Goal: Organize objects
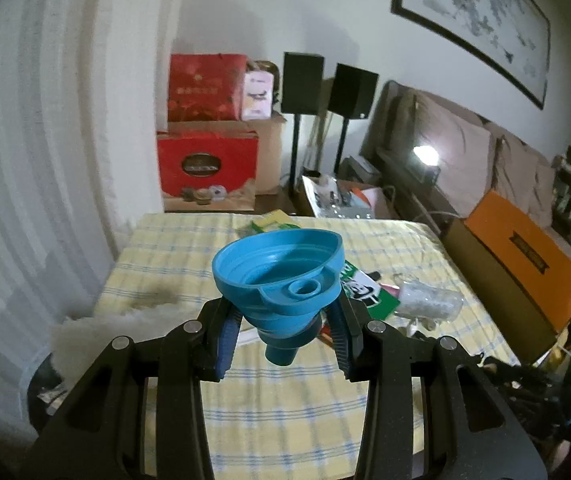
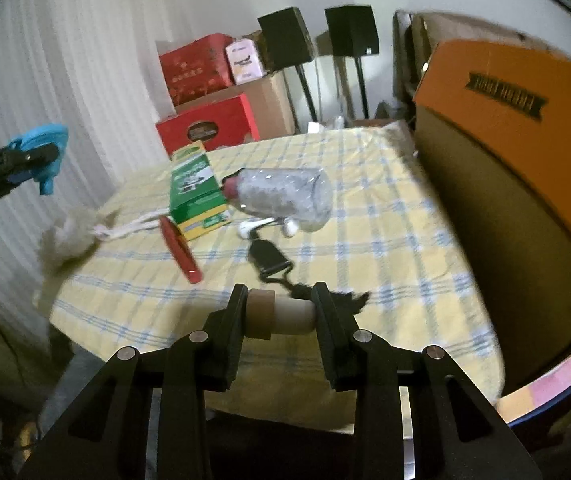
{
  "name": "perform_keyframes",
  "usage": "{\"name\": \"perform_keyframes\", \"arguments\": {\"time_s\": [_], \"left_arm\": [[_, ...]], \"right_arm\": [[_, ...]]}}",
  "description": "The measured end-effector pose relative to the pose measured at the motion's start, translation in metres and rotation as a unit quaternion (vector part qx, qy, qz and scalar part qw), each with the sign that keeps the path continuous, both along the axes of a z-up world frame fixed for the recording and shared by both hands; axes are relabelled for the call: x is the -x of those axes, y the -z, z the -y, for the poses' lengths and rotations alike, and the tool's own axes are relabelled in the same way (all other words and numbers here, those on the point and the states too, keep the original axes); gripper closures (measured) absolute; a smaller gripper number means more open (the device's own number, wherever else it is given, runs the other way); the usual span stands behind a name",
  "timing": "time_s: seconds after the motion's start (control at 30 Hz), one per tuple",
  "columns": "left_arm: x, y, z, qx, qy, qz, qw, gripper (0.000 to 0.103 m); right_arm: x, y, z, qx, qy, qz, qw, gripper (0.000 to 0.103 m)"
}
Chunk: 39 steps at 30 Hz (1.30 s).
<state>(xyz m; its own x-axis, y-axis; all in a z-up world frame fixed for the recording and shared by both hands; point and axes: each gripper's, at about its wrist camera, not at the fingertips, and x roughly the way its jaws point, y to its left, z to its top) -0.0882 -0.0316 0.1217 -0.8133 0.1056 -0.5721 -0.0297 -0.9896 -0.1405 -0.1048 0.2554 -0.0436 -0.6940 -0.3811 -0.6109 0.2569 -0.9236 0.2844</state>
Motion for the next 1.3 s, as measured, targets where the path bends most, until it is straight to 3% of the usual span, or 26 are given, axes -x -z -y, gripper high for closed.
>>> {"name": "perform_keyframes", "arguments": {"time_s": [0.37,0.53,0.63,0.73,0.87,1.03,1.2,1.3], "left_arm": [[-0.039,-0.036,0.042,-0.006,-0.016,-0.018,0.9997,0.066],[-0.051,-0.047,0.057,-0.02,-0.055,-0.029,0.9979,0.066],[-0.057,-0.056,0.061,-0.021,-0.055,-0.033,0.9977,0.066],[-0.066,-0.065,0.064,-0.01,-0.063,-0.042,0.9971,0.066],[-0.076,-0.071,0.063,-0.025,-0.059,-0.042,0.997,0.066],[-0.079,-0.088,0.069,-0.03,-0.102,-0.032,0.9938,0.066],[-0.088,-0.109,0.059,-0.006,-0.111,-0.057,0.9921,0.066],[-0.088,-0.116,0.047,0.005,-0.107,-0.064,0.9921,0.066]], "right_arm": [[-0.019,-0.06,0.047,-0.006,-0.051,-0.054,0.997,0.071],[-0.038,-0.086,0.072,-0.039,-0.098,-0.087,0.991,0.071],[-0.051,-0.102,0.076,-0.062,-0.119,-0.109,0.985,0.071],[-0.058,-0.117,0.066,-0.05,-0.129,-0.113,0.984,0.071],[-0.061,-0.134,0.045,-0.008,-0.126,-0.117,0.985,0.071],[-0.069,-0.153,0.029,-0.004,-0.141,-0.139,0.98,0.071],[-0.074,-0.159,0.008,-0.03,-0.121,-0.164,0.979,0.071],[-0.07,-0.161,-0.007,0.006,-0.115,-0.159,0.98,0.071]]}}
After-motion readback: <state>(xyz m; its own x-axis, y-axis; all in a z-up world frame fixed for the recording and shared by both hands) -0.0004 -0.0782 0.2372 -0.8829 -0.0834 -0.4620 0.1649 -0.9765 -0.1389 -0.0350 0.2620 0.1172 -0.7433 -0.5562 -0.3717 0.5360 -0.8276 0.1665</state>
